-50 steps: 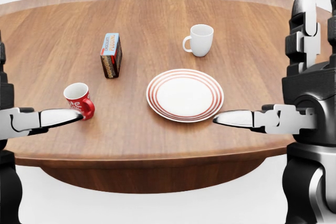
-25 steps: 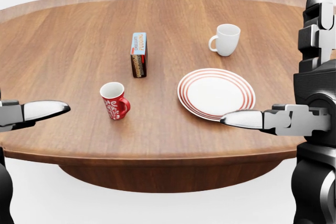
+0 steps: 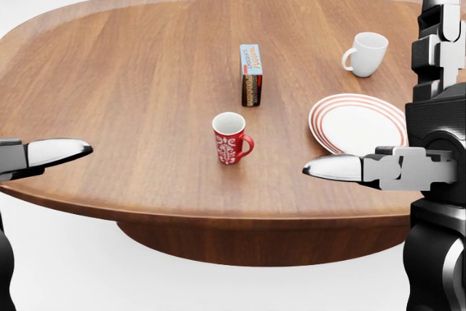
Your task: Pick up the red mug and put it on the plate
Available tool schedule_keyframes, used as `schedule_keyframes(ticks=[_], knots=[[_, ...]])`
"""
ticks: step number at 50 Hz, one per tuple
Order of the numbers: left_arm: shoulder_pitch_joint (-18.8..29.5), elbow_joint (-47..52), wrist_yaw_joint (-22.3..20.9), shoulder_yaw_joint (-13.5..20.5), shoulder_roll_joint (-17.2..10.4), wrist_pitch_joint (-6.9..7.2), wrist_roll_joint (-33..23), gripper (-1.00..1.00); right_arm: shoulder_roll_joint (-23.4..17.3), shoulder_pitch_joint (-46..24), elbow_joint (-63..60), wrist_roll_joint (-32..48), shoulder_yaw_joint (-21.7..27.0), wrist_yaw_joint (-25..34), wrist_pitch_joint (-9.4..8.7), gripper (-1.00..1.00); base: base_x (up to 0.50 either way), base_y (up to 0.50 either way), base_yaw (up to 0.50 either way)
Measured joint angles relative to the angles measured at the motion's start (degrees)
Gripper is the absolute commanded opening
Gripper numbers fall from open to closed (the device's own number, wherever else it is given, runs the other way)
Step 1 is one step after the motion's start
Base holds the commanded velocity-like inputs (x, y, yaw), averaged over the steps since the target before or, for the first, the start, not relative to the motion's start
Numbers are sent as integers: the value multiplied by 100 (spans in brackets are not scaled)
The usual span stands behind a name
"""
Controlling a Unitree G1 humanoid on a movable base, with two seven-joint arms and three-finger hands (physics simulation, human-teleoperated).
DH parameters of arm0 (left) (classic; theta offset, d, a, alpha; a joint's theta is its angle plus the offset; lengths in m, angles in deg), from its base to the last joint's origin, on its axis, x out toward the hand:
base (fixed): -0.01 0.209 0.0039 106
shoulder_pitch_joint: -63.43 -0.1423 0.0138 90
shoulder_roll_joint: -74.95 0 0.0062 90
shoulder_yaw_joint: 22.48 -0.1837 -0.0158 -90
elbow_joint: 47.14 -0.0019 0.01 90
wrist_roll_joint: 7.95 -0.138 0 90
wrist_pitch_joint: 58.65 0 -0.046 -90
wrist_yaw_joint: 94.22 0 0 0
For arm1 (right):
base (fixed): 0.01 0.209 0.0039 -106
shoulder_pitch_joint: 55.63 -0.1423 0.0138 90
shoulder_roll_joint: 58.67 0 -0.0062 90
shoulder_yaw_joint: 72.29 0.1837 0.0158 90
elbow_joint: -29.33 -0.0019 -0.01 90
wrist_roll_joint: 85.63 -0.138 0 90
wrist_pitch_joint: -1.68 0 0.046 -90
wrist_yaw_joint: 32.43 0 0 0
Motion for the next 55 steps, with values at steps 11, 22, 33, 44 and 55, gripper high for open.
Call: schedule_keyframes(ticks=[11,22,33,44,55], knots=[[-11,13,1,28,-22,0,19,100,-2,3,12,85,22,-57,0,100,0,12,0],[-57,59,-3,37,-21,0,27,100,-7,43,-75,27,61,-66,0,100,27,-4,0],[-62,55,-10,42,-18,0,42,100,-12,40,-94,-43,61,-51,0,100,50,-7,0],[-71,58,-13,43,-16,0,47,100,-11,43,-95,-81,53,-32,0,100,50,-6,0],[-79,66,-13,51,-17,0,53,100,-6,56,-103,-99,47,-16,0,100,50,-5,0]])
